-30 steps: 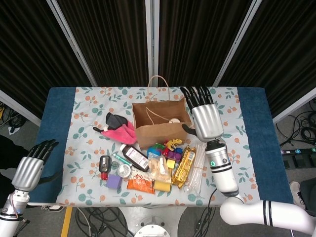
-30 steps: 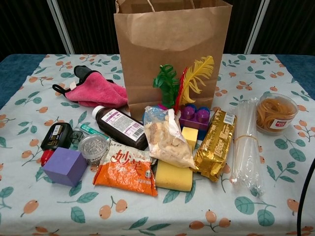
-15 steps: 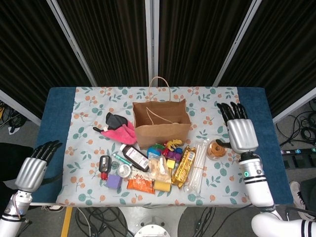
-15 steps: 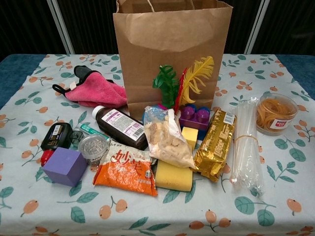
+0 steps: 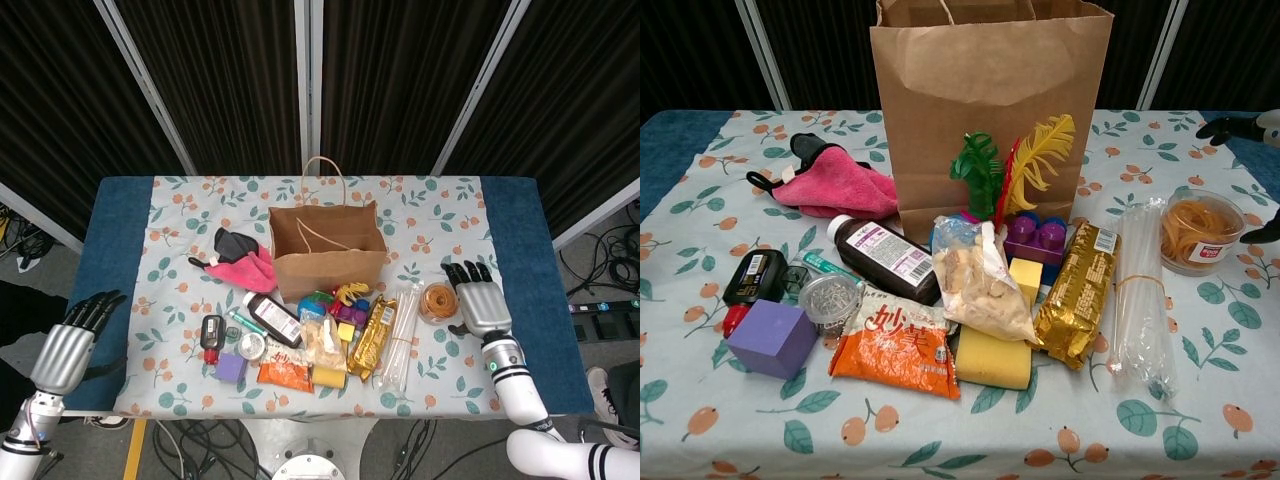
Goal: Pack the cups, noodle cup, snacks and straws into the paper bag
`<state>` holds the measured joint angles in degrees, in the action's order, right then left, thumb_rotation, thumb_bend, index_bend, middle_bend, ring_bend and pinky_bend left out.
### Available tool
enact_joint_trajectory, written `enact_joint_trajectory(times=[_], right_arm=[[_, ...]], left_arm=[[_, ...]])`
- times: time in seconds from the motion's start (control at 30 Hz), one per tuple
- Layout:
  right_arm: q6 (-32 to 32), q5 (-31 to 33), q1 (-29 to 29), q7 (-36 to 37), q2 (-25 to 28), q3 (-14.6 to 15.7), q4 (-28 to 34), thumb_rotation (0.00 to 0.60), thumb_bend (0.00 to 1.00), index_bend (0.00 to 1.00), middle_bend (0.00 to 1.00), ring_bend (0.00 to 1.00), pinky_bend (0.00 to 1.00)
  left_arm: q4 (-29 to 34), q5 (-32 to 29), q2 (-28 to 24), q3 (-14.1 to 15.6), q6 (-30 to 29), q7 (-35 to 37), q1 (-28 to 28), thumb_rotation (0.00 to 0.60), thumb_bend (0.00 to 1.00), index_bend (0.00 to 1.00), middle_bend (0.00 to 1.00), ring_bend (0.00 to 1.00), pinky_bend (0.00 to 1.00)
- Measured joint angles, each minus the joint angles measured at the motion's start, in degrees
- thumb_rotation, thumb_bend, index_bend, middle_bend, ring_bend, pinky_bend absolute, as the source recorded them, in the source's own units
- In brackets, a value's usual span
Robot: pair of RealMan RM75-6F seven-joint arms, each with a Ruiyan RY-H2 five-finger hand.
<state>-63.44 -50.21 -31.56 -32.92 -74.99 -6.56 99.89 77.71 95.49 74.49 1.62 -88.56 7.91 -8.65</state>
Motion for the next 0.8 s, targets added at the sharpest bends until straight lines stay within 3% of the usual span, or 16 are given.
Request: enact_joint_trajectory(times=[0.47, 0.6, 0.8], right_arm=[[3.6, 3.6, -1.7, 1.6, -6.0, 0.3, -8.3, 0.600, 0.00, 0.07, 0.12, 0.00, 0.00], [3.7, 4.2, -2.3, 1.1, -7.1, 0.2, -9.4, 0.600, 0.00, 0.12, 0.15, 0.02, 0.00], [3.1, 4.6, -2.7, 0.3, -8.2, 0.1, -10.3, 0.600, 0.04, 0.25, 0.27, 0.14, 0.00]], left_arm=[[-0.6, -0.5, 0.2, -0.3, 0.5, 0.2, -0.3, 0.600, 0.10, 0.18, 0.22, 0.15, 0.21], [-0.7, -0.6, 0.3, -0.2, 0.5, 0.2, -0.2, 0.600, 0.10, 0.18, 0.22, 0.15, 0.21], [-0.5, -0.3, -0.1, 0.0, 0.4, 0.1, -0.1, 0.600, 0.10, 0.18, 0.22, 0.15, 0.21]])
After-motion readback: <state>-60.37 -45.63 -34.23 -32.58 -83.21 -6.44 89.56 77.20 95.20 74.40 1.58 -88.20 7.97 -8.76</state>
